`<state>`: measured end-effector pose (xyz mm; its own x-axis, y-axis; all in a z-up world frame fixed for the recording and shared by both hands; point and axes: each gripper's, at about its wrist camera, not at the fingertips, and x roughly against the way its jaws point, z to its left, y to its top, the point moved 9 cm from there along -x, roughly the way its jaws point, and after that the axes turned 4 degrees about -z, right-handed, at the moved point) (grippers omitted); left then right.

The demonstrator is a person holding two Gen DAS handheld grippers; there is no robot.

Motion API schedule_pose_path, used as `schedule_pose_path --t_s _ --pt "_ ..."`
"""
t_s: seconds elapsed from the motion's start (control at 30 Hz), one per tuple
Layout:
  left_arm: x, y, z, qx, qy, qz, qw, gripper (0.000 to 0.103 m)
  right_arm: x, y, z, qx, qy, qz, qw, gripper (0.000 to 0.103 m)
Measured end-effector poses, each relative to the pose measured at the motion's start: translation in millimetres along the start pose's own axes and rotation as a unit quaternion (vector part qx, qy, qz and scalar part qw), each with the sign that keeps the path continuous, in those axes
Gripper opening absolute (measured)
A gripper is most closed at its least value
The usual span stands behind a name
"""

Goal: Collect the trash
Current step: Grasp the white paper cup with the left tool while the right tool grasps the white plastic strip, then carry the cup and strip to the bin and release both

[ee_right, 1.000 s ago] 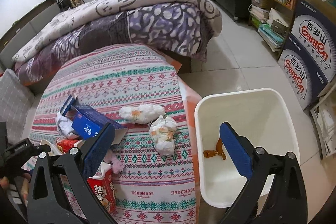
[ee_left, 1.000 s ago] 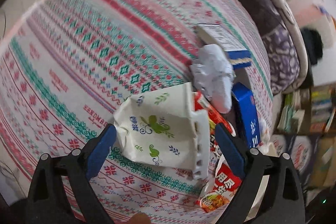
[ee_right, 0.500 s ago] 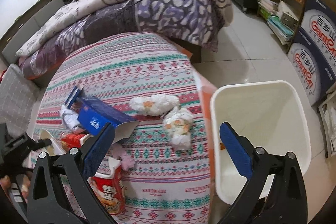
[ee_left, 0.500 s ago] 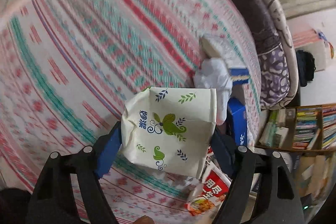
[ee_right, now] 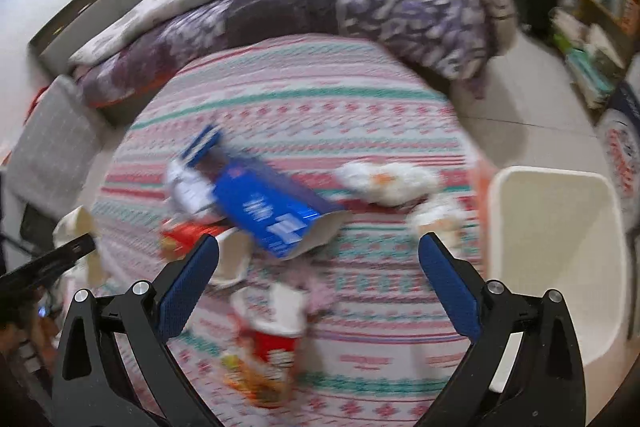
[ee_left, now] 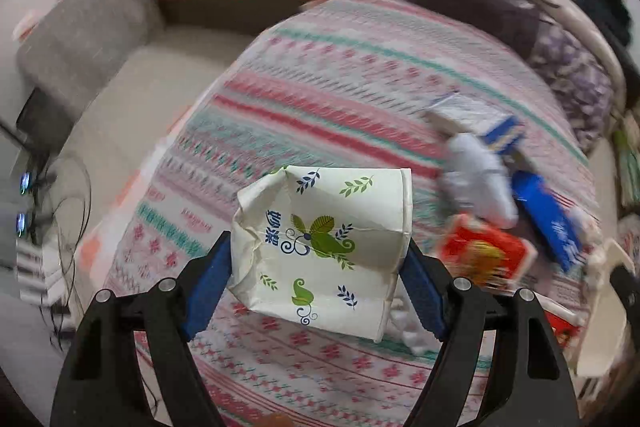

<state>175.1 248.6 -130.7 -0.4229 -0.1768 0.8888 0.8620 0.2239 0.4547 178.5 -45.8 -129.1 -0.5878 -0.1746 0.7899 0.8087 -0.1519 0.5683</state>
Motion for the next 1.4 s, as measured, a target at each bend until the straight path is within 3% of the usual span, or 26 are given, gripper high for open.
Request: schedule_pose_path --t_s 0.07,0.13,0.27,0.47,0.63,0.7,0.8,0.83,0.87,0.9,0.97,1.17,1.4 --pt "-14.1 -6.4 16.4 0.031 -0.006 0.038 0.9988 0.077 -5.1 -8.6 24.7 0.035 0.015 0.011 0.999 0.096" --pt "-31.2 -12.7 40.7 0.063 0.013 0.068 0.9956 0.077 -9.9 -18.8 50.6 0.076 0.027 0.02 0.997 0.096" --pt "-53.7 -22.3 81.8 0.13 0.01 0.099 0.9864 0.077 -18.0 -40.8 97.7 0.146 0.052 0.03 0.988 0.096" --pt "-52.7 -17.4 118.1 0.182 -0.005 0.089 0.9793 0.077 -37.0 -71.6 158.5 0.251 0.073 0.041 0.964 0.096" --pt "-42.1 -14.4 121.4 0.186 -0.025 0.074 0.9795 0.077 -57.3 -98.0 192.7 0.316 0.083 0.067 0.943 0.095" --pt "-37.2 -12.0 120.8 0.184 -0.033 0.067 0.9802 0.077 -64.3 -109.4 199.4 0.333 0.082 0.078 0.936 0.091" --pt "-27.2 -8.7 120.2 0.181 -0.043 0.058 0.9809 0.077 -75.7 -123.0 203.2 0.344 0.09 0.109 0.928 0.066" --pt "-25.0 -7.8 119.3 0.179 -0.045 0.055 0.9812 0.077 -75.7 -122.1 203.3 0.339 0.094 0.106 0.93 0.06" --pt "-23.6 -5.7 117.2 0.178 -0.048 0.051 0.9815 0.077 -74.4 -121.7 204.5 0.333 0.1 0.102 0.932 0.034" --pt "-21.4 -3.7 115.7 0.176 -0.05 0.046 0.9821 0.077 -73.3 -121.1 204.7 0.325 0.11 0.107 0.933 0.024" --pt "-16.3 0.4 113.7 0.171 -0.049 0.033 0.9836 0.077 -69.4 -112.4 202.7 0.301 0.126 0.106 0.939 0.024" --pt "6.7 18.1 103.5 0.15 -0.048 -0.024 0.9873 0.077 -40.1 -75.0 194.9 0.251 0.131 0.044 0.958 0.024" --pt "39.0 35.8 77.9 0.118 -0.039 -0.093 0.9878 0.077 -10.2 -22.4 161.8 0.169 0.112 -0.026 0.979 0.024"
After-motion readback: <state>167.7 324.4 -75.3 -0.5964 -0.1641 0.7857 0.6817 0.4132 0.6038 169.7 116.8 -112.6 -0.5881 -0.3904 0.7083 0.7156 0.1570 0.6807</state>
